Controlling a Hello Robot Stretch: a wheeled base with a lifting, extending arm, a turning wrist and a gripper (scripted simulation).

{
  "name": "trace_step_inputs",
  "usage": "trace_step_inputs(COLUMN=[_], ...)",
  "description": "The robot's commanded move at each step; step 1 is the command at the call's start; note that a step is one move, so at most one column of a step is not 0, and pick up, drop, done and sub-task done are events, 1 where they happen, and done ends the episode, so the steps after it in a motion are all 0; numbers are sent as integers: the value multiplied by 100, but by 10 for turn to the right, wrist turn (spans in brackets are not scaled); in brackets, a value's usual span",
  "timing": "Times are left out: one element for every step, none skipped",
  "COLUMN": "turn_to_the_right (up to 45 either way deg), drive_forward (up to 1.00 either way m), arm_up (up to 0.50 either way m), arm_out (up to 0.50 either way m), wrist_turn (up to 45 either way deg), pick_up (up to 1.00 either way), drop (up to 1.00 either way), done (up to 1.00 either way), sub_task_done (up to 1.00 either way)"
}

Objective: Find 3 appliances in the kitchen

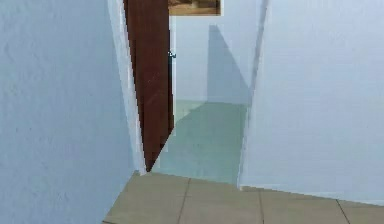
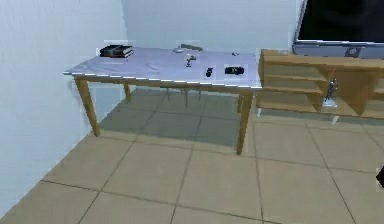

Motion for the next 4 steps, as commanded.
trace_step_inputs(turn_to_the_right=[0, -120, 0, 330], drive_forward=[100, 0, 15, 0], arm_up=[0, 0, 0, 0], arm_out=[0, 0, 0, 0], wrist_turn=[0, 0, 0, 0], pick_up=[0, 0, 0, 0], drop=[0, 0, 0, 0], done=[0, 0, 0, 0], sub_task_done=[0, 0, 0, 0])
